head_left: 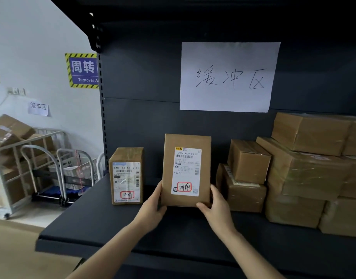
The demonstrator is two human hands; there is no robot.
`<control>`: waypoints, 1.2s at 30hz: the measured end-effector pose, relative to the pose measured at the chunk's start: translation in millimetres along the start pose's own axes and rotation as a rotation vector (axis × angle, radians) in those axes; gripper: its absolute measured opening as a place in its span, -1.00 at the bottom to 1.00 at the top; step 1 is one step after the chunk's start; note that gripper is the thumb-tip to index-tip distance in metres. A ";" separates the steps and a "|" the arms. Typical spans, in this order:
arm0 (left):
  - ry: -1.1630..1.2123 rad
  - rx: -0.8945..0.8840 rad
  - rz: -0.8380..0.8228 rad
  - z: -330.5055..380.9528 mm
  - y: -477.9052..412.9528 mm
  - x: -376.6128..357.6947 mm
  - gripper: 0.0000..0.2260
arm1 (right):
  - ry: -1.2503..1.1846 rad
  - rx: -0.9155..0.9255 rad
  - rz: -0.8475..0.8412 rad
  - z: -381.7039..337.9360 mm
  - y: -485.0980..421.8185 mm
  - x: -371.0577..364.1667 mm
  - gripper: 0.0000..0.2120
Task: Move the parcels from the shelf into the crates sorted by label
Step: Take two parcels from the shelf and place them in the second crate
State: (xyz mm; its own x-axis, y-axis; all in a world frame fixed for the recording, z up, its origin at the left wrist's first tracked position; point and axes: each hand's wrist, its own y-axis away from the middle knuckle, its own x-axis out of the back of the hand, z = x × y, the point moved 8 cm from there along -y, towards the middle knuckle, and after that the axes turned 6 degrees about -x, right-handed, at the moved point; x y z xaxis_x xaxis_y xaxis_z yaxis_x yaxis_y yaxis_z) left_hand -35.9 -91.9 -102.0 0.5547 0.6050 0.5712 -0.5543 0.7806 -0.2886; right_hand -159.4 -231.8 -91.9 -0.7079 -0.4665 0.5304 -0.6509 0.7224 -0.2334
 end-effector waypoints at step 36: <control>-0.256 0.262 0.072 -103.3 -6.3 115.5 -0.19 | 0.045 -0.105 -0.260 -3.0 -64.2 -88.4 -0.32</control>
State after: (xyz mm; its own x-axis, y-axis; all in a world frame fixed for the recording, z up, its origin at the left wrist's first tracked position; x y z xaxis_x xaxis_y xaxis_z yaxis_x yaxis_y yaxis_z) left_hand 95.8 -10.7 -113.6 0.3532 0.5722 0.7401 -0.7448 0.6507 -0.1476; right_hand -54.2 -235.4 -121.4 -0.5060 -0.6217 0.5978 -0.7756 0.6312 -0.0001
